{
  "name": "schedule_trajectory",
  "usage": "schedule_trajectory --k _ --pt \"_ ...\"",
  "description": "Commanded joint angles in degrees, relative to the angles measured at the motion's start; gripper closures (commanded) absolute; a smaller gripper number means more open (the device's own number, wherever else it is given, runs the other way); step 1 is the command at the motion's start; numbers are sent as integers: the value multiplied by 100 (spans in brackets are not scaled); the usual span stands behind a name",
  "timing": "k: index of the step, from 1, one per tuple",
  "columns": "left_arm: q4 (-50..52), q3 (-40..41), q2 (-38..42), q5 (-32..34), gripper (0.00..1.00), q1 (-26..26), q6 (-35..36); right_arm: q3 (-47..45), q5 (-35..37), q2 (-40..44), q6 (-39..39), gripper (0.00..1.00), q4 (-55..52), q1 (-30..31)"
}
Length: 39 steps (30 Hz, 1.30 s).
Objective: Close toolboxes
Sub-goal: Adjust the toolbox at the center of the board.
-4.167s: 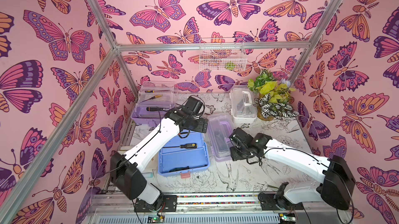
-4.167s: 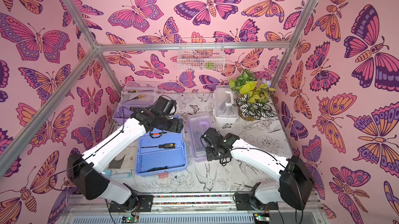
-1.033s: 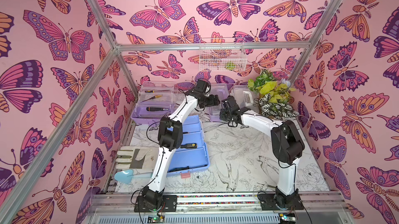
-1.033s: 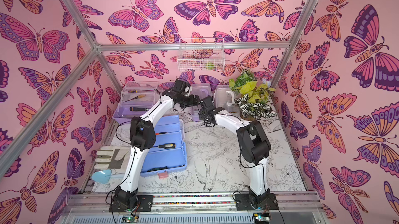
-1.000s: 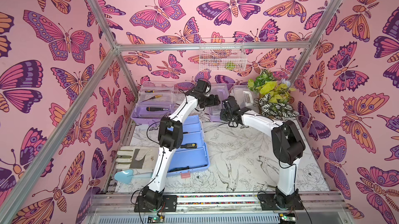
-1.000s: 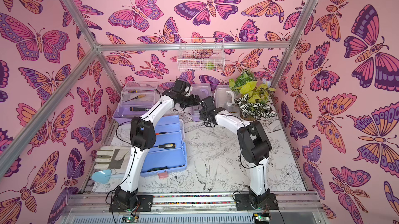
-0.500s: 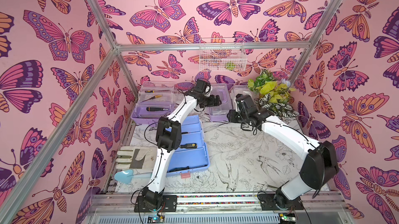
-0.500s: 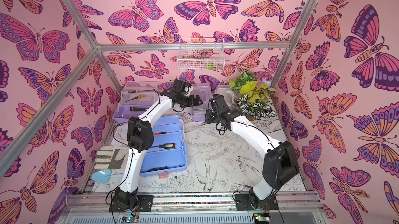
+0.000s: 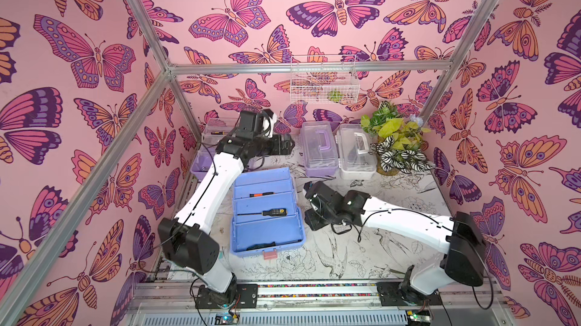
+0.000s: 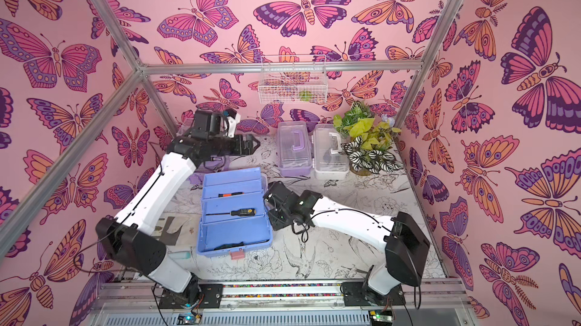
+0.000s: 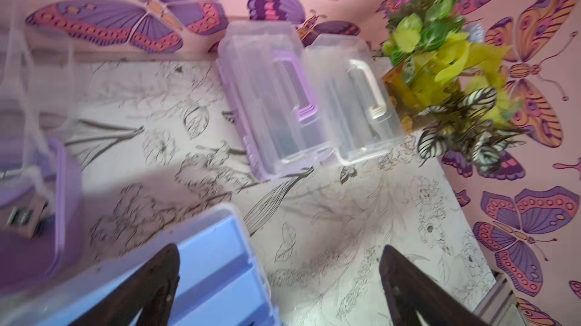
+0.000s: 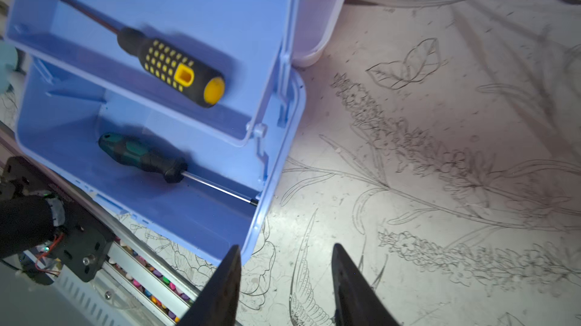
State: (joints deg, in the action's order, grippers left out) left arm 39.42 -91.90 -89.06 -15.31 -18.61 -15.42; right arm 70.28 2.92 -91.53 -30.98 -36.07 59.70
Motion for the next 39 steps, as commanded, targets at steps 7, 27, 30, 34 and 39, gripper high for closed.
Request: schedule_trajectory --k 7,27,30,34,39 --pt "407 2129 2150 942 2 -50 -563 -141 434 -748 -301 53 -108 184" --pt "-378 3537 2972 -121 1 -178 -1130 219 1613 -373 706 44 -1257 -2413" --pt "-458 3597 3007 53 1 -178 -1104 -23 1393 100 157 41 -1366 -2258" --pt "-566 3616 2902 228 2 -169 -1085 -674 631 595 -602 40 -867 -1889" --pt "-647 3591 2745 173 1 -169 -1095 -973 360 460 -889 44 -393 -1730"
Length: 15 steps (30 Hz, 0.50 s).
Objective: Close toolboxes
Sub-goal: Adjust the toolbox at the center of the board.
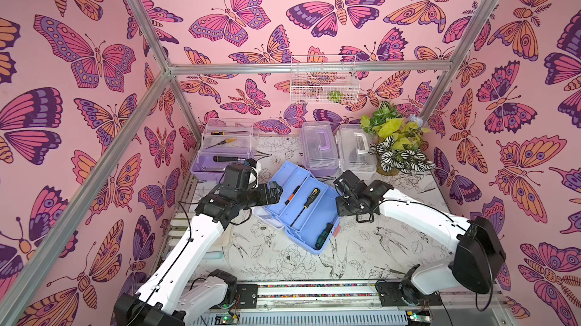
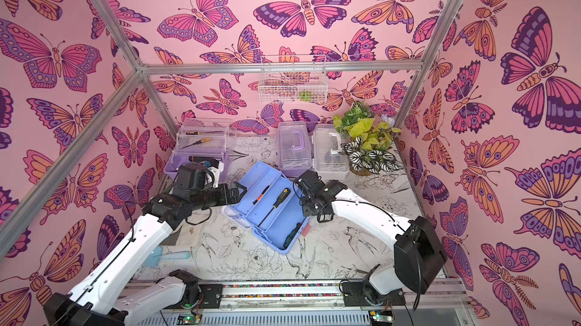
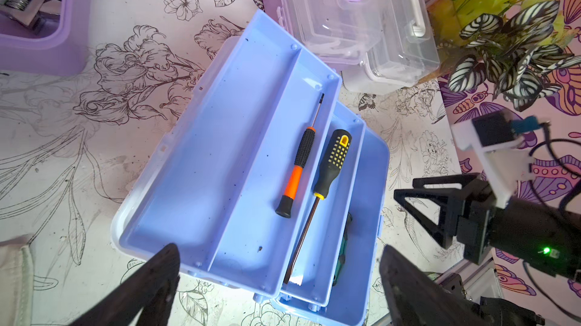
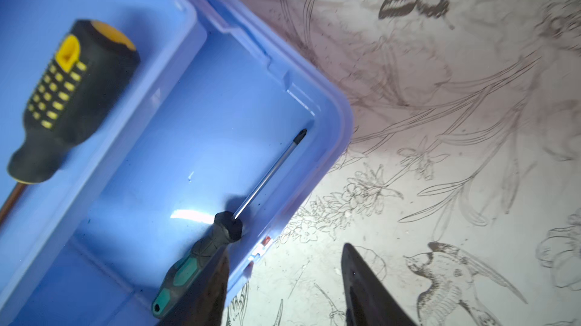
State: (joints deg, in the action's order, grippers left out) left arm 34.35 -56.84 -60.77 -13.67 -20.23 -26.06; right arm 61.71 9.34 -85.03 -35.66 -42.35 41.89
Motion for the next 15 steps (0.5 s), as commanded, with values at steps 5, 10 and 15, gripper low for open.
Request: schedule_trajectory --k 5,10,15 --pt "-156 154 -43 -66 1 -7 -26 -201 -425 -462 -543 46 457 101" --pt "-152 270 48 26 1 -7 -48 -226 -426 -794 -524 52 437 101" --pt "-144 252 -18 71 1 1 -83 -201 -167 -791 -360 64 151 -53"
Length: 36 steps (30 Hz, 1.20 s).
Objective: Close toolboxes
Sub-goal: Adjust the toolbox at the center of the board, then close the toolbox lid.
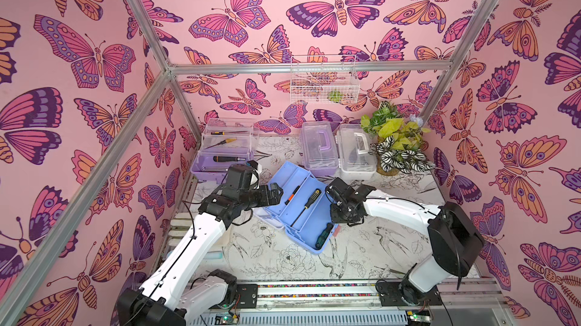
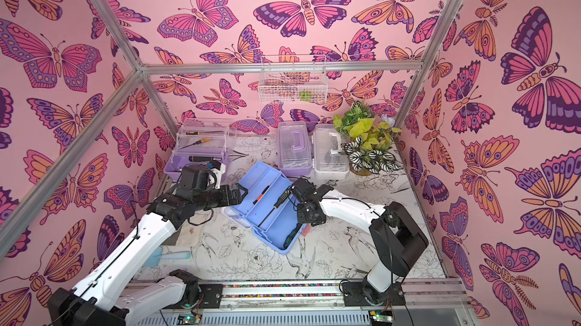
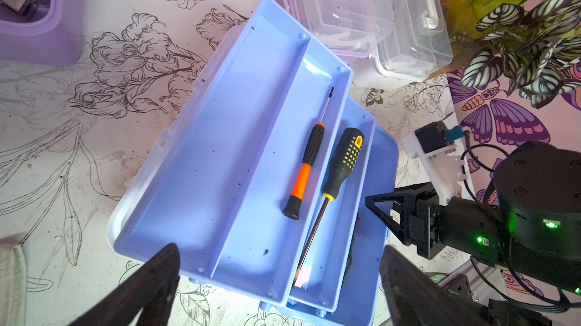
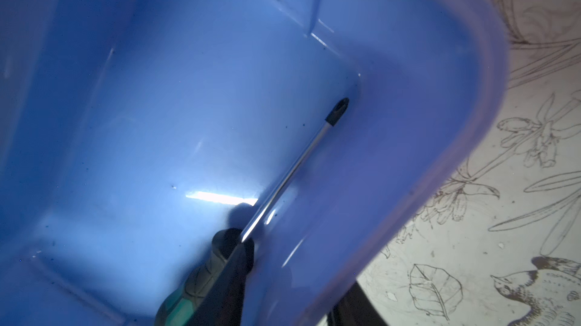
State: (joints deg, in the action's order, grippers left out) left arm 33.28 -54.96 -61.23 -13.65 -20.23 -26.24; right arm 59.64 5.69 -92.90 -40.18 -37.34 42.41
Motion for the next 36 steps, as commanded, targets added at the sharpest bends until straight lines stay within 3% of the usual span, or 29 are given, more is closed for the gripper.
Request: schedule_trajectory --k 1,4,9,13,17,25,36 --pt "-33 63 16 71 1 1 -76 -13 195 5 137 67 -351 -166" --pt "-35 88 8 82 1 0 -92 -44 254 43 362 80 -379 -394" --pt "-33 217 37 158 1 10 -100 51 496 71 858 86 -565 -578" --pt "-50 382 -93 196 1 19 -212 49 235 42 1114 87 -398 -996" --pt "-58 600 -209 288 1 19 -294 123 167 -74 1665 97 -280 -1389" --pt "-244 1164 -47 635 1 19 -480 186 -228 -103 2236 100 -207 -1626" --pt "-805 2284 461 -58 30 -61 -1483 160 -635 -17 2158 100 -203 -1675"
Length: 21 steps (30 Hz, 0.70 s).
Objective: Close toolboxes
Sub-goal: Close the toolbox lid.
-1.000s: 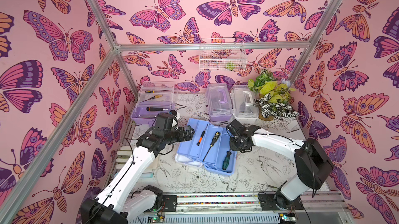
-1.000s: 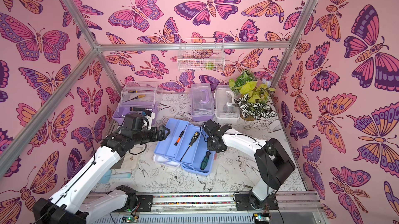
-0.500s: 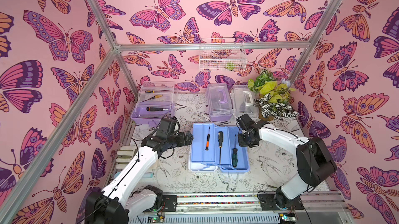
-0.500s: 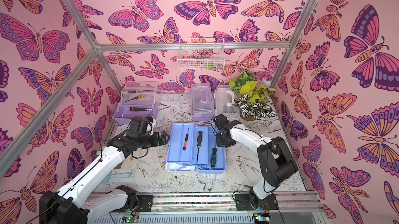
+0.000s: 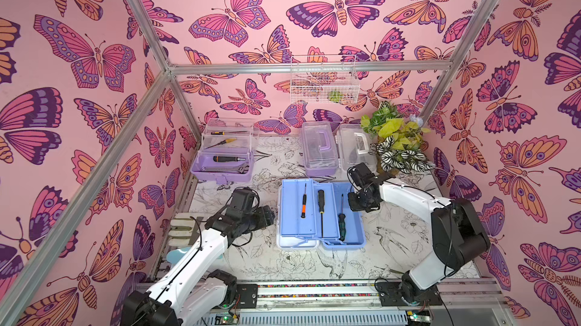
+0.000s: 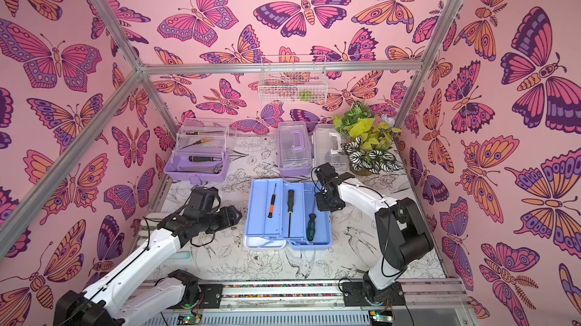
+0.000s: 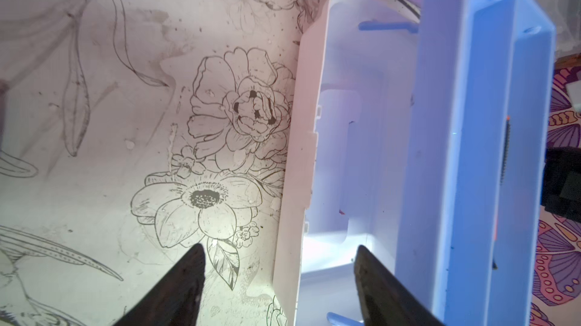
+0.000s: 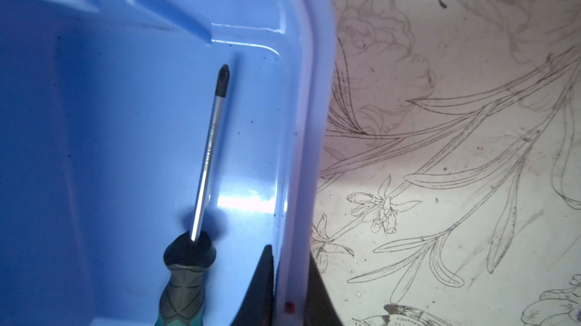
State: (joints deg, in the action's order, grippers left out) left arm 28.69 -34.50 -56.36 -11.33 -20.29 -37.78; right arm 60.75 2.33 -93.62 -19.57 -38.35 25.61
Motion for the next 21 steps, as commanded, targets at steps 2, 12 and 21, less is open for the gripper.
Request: schedule_trajectory --k 2,12,21 --pt "-530 302 -204 -334 36 -193 -380 42 -333 48 70 100 -105 6" --pt "-892 94 -1290 -169 57 -774 -307 -101 -666 289 -150 99 14 6" --pt "-461 -219 -1416 208 96 -1003 -67 -380 -1235 624 -397 99 275 -16"
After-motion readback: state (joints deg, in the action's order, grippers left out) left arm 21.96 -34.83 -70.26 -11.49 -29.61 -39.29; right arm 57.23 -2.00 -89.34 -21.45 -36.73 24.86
